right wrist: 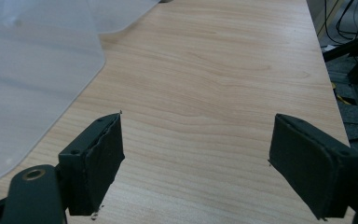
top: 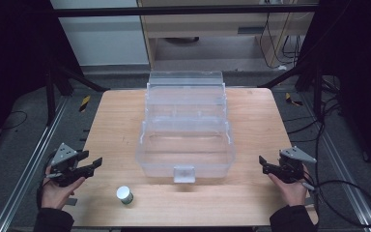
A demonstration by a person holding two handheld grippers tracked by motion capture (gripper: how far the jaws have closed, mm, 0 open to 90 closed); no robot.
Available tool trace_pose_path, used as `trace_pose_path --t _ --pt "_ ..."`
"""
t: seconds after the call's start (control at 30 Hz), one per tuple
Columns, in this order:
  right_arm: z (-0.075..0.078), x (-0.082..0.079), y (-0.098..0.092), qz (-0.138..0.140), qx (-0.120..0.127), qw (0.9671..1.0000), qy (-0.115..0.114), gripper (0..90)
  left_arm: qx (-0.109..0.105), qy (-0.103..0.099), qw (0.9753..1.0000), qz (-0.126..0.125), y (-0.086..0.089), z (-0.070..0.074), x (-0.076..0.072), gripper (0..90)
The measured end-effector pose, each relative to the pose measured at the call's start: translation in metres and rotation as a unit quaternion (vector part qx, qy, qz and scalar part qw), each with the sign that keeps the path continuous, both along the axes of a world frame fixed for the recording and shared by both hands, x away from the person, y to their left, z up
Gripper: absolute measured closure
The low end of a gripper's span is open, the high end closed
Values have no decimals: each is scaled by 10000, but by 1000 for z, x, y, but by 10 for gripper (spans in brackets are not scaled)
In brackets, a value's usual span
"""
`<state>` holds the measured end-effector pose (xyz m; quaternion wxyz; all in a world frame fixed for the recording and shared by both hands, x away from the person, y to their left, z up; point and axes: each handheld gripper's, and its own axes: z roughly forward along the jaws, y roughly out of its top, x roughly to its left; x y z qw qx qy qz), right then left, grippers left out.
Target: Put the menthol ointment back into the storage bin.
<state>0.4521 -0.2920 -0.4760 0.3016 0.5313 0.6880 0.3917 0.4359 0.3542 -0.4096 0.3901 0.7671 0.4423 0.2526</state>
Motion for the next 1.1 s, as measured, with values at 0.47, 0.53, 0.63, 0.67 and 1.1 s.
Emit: trace_pose_path --t 0.47,0.53,0.63,0.67,1.1 --pt "-5 2 2 91 -78 9997 218 169 864 196 9763 -1974 -17 37 -8 311" --pt "-6 2 2 94 -90 9996 241 168 1008 243 9701 -2195 -22 40 -8 305" --pt "-8 3 3 140 -138 9993 323 159 1139 287 9613 -2491 -27 44 -8 284" --pt "-9 3 3 165 -174 9991 342 157 1184 328 9585 -2574 -29 46 -9 278" --pt "-11 4 4 224 -186 9987 421 153 1878 864 9194 -3345 -53 44 -7 217"
